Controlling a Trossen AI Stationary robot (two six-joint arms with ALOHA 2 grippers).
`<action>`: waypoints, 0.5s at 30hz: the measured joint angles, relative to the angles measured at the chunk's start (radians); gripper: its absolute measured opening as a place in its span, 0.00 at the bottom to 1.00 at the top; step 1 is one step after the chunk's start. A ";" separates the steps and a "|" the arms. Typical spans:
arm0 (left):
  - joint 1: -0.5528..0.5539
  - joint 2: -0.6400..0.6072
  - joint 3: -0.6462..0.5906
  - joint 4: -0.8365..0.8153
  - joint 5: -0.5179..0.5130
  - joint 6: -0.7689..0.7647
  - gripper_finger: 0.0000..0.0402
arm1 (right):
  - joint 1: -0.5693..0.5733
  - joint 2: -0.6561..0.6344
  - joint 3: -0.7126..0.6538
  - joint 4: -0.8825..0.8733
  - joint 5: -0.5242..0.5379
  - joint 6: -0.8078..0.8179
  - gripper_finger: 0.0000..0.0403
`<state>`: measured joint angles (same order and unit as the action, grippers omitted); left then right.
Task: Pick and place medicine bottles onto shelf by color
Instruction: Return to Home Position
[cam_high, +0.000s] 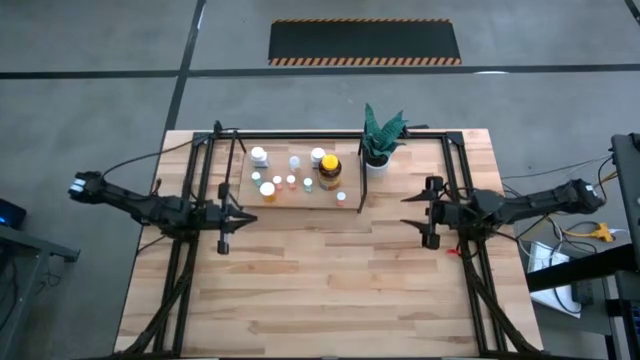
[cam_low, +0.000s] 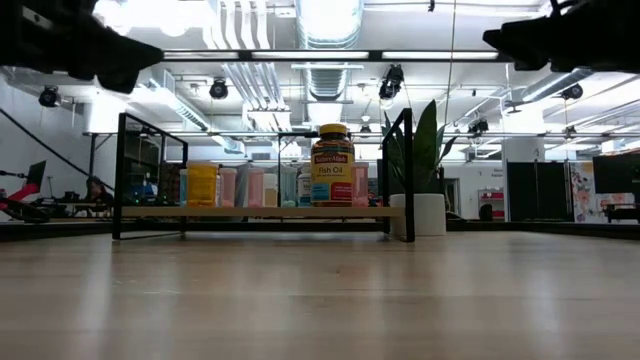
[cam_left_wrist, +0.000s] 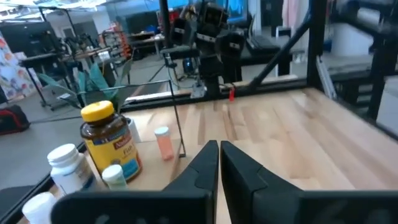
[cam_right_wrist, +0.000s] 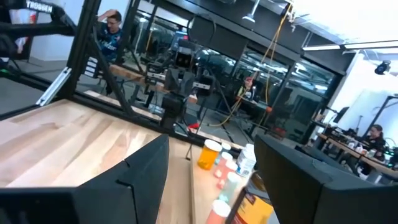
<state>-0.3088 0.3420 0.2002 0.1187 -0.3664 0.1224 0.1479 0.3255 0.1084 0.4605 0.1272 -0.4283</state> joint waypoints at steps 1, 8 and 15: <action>0.000 -0.026 -0.015 -0.003 0.001 -0.009 0.00 | -0.003 -0.017 -0.005 -0.007 0.000 0.001 0.56; 0.000 -0.207 -0.140 0.022 0.003 -0.047 0.00 | -0.005 -0.159 -0.043 -0.081 0.000 0.007 0.56; 0.000 -0.321 -0.192 -0.030 0.013 -0.097 0.00 | -0.005 -0.311 -0.090 -0.122 -0.003 0.019 0.56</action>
<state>-0.3088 0.0208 0.0086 0.0888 -0.3532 0.0256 0.1432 0.0146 0.0187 0.3385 0.1241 -0.4096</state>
